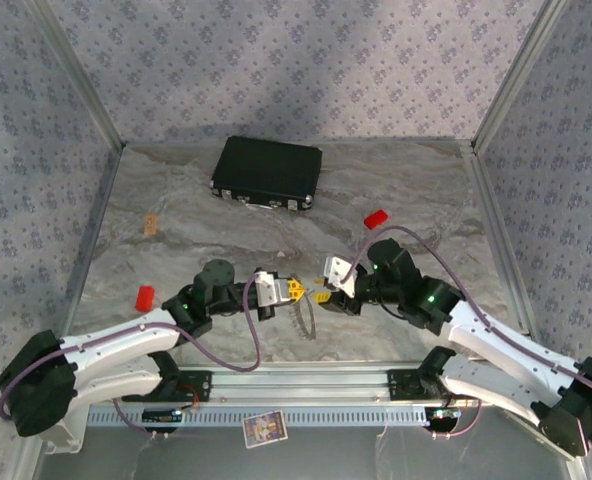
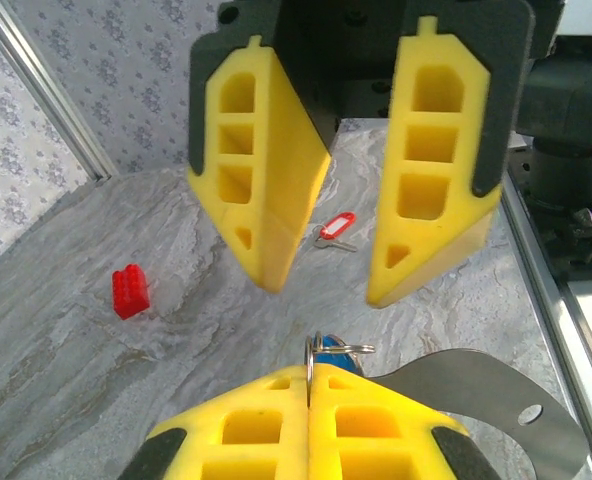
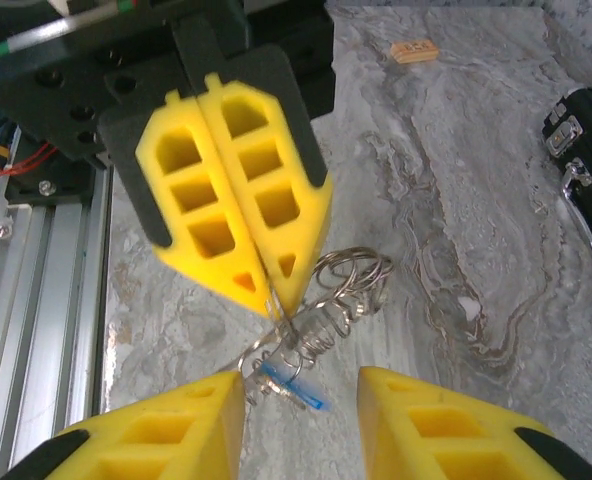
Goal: Put the keys on the keyring
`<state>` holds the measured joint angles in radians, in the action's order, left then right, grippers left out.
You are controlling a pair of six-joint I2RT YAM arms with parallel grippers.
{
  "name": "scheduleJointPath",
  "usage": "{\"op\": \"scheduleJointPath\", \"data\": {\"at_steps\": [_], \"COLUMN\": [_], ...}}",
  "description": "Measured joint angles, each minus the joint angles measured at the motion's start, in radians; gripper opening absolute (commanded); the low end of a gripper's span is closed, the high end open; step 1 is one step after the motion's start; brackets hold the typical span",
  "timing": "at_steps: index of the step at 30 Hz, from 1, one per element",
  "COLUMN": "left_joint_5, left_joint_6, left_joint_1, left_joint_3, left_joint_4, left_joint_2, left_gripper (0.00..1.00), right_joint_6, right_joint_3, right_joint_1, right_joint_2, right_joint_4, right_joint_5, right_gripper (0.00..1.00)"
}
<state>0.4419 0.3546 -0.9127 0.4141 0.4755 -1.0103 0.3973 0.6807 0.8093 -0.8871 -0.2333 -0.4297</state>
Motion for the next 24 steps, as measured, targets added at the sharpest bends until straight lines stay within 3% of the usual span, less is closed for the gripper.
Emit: {"op": "scheduleJointPath", "data": {"at_steps": [16, 23, 24], "left_joint_5": [0.021, 0.016, 0.013], "left_joint_6": [-0.009, -0.033, -0.034], "left_joint_1": [0.000, 0.002, 0.002], "left_joint_3": [0.000, -0.003, -0.003], "left_joint_4": [0.001, 0.019, 0.021], "left_joint_2": [-0.001, -0.001, 0.000], "left_gripper": [0.00, 0.00, 0.07], "right_joint_6": [-0.015, -0.001, 0.003], "right_joint_3": [-0.009, -0.009, -0.009], "right_joint_1": [0.001, 0.002, 0.002], "right_joint_2": [-0.076, -0.085, -0.085], "right_joint_4": [0.068, 0.080, 0.080], "right_joint_5": [-0.043, -0.061, -0.061], "right_gripper": [0.18, 0.00, 0.00]}}
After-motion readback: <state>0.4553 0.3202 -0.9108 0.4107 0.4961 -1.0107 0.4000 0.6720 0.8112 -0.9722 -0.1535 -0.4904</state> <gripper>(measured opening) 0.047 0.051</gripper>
